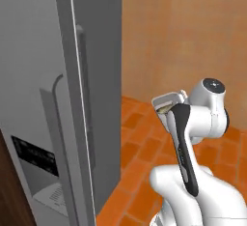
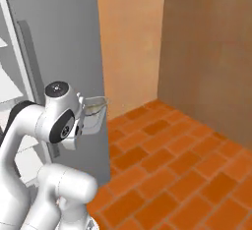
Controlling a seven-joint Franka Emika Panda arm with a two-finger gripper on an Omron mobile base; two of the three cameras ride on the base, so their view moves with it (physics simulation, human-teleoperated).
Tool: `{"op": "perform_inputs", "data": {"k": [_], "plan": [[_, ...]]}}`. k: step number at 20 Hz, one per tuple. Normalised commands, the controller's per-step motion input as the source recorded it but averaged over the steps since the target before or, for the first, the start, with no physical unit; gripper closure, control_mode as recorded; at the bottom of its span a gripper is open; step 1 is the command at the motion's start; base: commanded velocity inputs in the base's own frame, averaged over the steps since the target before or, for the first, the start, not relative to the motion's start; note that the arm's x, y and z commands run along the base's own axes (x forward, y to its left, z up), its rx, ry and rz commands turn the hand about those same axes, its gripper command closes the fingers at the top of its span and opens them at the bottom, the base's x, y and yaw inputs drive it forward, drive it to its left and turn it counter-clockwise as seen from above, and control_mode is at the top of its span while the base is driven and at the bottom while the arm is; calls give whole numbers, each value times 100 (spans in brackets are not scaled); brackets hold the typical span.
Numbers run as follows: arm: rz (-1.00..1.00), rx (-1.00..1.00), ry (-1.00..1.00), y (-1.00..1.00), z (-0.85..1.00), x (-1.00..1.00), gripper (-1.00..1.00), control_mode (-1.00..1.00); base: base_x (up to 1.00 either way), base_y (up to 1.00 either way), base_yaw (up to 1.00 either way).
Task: Take the meat container that has the fish and place it on the second highest rack of the freezer. Then take the vegetable container that has the potatos and place it on the highest rack of the freezer.
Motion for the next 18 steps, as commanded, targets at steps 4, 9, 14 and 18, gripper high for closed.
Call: {"op": "perform_inputs", "data": {"k": [4, 9, 14, 18], "plan": [[0, 0, 0, 0, 0, 0, 100, 100, 61, -66, 69], [0, 0, 0, 0, 0, 0, 100, 100, 18, -55, 69], [0, 0, 0, 0, 0, 0, 100, 100, 0, -37, 69], [0, 0, 0, 0, 0, 0, 100, 100, -7, -5, 71]]}}
